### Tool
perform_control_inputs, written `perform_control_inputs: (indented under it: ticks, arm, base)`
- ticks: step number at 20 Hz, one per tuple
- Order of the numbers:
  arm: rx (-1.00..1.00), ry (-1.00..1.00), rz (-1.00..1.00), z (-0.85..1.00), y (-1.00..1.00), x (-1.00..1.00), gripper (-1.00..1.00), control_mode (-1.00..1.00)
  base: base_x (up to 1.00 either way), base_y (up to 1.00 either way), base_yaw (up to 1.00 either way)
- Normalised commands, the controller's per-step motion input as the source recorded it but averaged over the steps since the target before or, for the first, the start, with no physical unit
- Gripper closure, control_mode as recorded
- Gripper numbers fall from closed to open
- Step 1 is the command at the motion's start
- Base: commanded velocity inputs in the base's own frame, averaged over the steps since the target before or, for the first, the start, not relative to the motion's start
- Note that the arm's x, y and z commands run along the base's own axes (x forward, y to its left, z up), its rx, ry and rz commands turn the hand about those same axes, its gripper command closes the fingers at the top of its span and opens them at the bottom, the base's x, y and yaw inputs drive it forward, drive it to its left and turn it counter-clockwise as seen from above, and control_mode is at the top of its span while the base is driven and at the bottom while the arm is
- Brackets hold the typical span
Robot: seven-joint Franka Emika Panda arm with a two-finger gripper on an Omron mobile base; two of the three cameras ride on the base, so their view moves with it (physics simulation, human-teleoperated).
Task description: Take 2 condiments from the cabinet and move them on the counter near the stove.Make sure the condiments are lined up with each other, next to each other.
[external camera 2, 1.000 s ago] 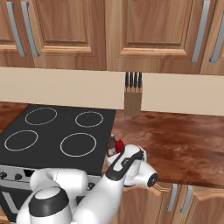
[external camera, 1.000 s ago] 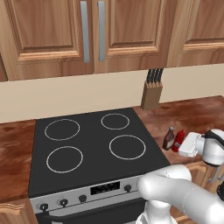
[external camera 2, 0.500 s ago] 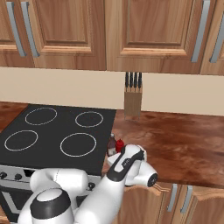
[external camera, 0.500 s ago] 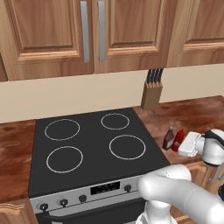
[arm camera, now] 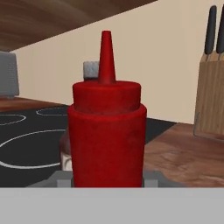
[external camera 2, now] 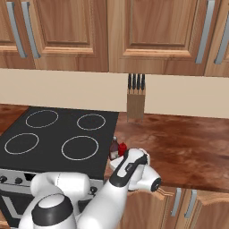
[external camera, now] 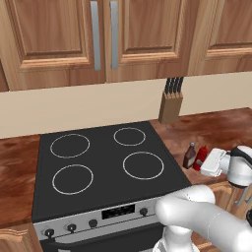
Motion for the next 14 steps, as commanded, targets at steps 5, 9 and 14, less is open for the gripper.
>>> perform_control_inputs:
  ticks: [5,9,14]
  arm:
    - [0.02,0.0,0.0,-0.01,0.0,0.0,1.0,-1.0]
    - [0.02,0.0,0.0,0.0,0.0,0.0,1.0,-1.0]
    - [0.01,0.0,0.0,-0.04,0.01,0.0,1.0,-1.0]
  base:
    - [0.0,0.0,0.0]
    - [0.0,0.0,0.0]
    - [0.0,0.0,0.0]
